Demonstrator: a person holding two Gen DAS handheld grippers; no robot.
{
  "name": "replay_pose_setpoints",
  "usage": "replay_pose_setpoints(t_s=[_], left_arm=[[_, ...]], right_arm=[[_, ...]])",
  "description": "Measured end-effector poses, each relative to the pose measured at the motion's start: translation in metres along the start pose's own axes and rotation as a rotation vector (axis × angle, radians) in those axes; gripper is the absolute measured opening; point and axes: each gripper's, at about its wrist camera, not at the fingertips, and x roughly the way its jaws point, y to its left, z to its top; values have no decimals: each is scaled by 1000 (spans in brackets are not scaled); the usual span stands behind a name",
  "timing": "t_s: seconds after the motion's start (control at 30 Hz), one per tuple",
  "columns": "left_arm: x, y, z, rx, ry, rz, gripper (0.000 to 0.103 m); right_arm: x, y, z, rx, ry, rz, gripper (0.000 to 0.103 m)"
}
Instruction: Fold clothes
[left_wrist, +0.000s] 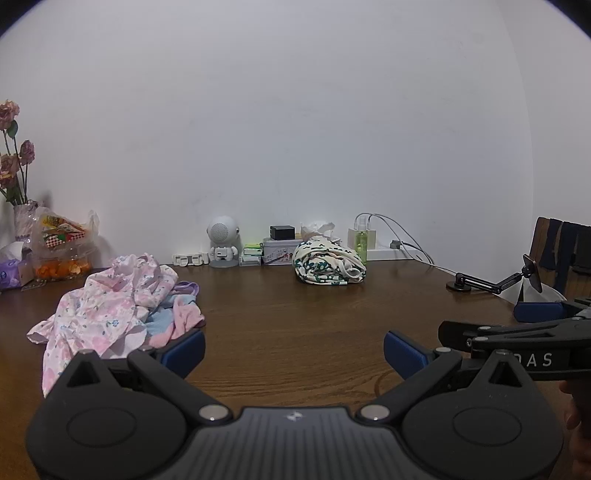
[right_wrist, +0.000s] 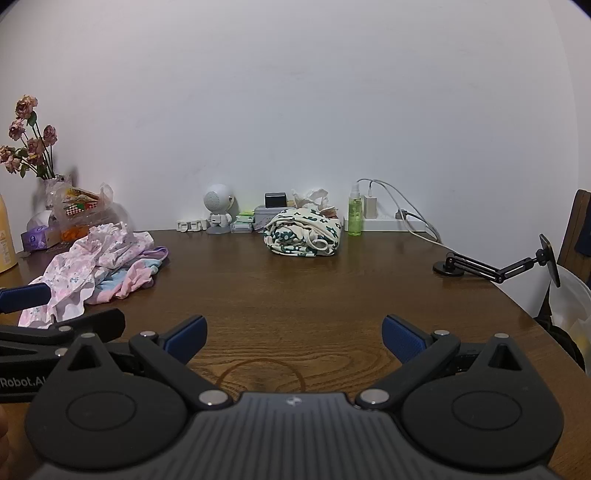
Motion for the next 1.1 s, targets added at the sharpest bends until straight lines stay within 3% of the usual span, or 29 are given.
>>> replay_pose_setpoints(t_s=[1.1], left_arm=[[-6,3,0,-8,9,-2,103]], right_arm=[[-4,4,-3,4,12,4,103]])
